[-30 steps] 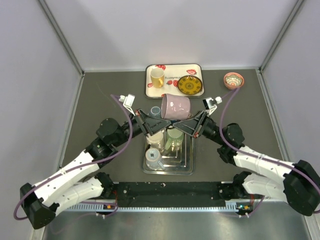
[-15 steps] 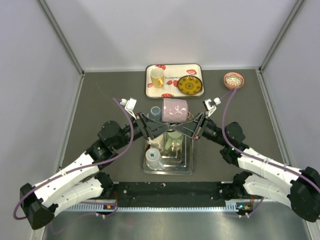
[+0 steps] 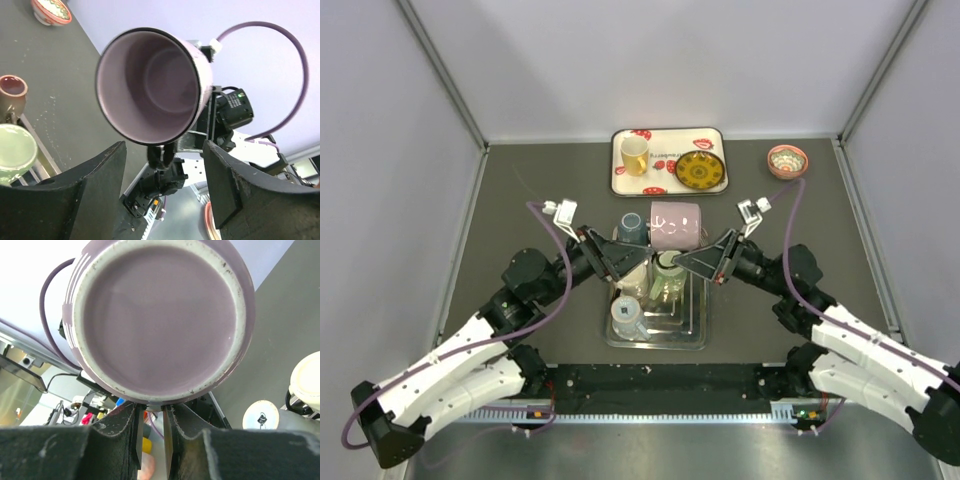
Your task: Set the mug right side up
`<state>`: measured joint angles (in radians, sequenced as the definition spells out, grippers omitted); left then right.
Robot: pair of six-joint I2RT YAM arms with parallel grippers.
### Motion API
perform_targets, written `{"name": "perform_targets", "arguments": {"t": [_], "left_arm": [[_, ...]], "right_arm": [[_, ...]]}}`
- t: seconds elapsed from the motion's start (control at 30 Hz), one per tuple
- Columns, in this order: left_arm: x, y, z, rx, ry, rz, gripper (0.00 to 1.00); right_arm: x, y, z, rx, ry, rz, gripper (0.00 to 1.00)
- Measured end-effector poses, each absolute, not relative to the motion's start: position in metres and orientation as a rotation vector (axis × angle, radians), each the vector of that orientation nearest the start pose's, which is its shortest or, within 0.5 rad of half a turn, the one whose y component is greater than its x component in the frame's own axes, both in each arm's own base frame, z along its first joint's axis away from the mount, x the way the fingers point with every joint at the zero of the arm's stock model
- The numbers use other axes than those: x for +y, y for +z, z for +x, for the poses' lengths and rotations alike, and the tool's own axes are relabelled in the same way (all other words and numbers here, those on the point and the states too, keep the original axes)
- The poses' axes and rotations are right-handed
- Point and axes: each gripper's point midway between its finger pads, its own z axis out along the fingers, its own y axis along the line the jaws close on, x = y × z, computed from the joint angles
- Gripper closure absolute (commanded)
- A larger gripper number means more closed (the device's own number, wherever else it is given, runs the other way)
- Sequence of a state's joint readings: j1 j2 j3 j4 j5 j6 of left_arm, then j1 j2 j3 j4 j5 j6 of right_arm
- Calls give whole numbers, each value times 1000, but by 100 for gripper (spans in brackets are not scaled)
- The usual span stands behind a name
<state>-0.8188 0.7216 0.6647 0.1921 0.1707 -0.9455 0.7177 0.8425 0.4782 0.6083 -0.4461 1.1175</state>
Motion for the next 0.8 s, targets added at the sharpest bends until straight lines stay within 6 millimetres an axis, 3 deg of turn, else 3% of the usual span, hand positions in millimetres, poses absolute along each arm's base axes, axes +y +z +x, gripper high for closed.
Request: {"name": "perform_targets", "arguments": {"t": [0.33, 0.5, 0.63, 0.8], "left_arm": [[-259, 321, 179, 1700, -1392, 5, 31], [-242, 308, 186, 1731, -1281, -42, 31], [-223, 292, 194, 1770, -1146, -107, 31], [-194, 275, 204, 1807, -958, -181, 31]], "right_arm": [[265, 328, 143, 1647, 1624, -242, 100], [249, 321, 140, 1754, 1448, -293, 100], [233, 300, 141, 1885, 1263, -318, 100], [211, 241, 140, 2140, 956, -375, 100]]}}
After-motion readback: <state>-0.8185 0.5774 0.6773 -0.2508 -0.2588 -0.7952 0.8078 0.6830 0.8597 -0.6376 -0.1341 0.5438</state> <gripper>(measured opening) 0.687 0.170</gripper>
